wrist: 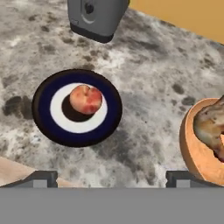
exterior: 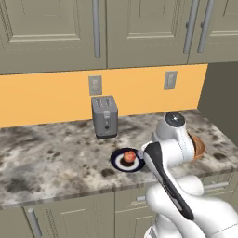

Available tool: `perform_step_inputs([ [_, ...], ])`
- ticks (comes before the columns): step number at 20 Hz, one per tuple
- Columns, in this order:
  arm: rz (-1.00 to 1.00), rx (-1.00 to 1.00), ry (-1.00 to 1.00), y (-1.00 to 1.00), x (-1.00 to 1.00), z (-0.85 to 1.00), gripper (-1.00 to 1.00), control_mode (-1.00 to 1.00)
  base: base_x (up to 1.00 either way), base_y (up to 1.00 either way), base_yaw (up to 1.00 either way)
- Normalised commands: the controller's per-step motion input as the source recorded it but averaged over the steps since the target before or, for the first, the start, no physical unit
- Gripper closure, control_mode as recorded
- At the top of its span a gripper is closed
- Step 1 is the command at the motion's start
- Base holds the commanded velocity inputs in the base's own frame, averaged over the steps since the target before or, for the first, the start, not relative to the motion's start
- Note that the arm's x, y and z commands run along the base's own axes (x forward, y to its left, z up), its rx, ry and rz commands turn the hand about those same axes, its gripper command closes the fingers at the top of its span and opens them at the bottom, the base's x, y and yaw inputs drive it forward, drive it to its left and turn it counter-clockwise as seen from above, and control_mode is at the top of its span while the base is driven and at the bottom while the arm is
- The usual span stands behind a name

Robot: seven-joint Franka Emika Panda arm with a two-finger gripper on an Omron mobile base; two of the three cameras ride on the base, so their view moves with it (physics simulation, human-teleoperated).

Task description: Remove the peach from the bowl and place it on the small plate. Then place the bowl with only the chicken drumstick in the microwave, close the door, and press the start button to microwave the chicken drumstick.

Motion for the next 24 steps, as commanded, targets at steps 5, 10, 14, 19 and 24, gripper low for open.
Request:
perform_step_inputs([
  [5,-0.41,0.25,-0.05,-1.0,-0.28,0.34,-1.0,-1.0,0.0,0.0,0.0],
  [10,-0.33,0.23,0.0,-0.99,-0.26,0.0,-1.0,-1.0,0.0,0.0,0.0],
  [14,-0.36,0.28,0.0,-1.0,-0.34,-0.02,-1.0,-1.0,0.0,0.0,0.0],
  [19,-0.29,0.24,0.0,-0.94,-0.18,-0.16,-1.0,-1.0,0.0,0.0,0.0],
  [24,-0.12,0.13,0.01,-0.34,0.2,-0.37,-1.0,-1.0,0.0,0.0,0.0],
])
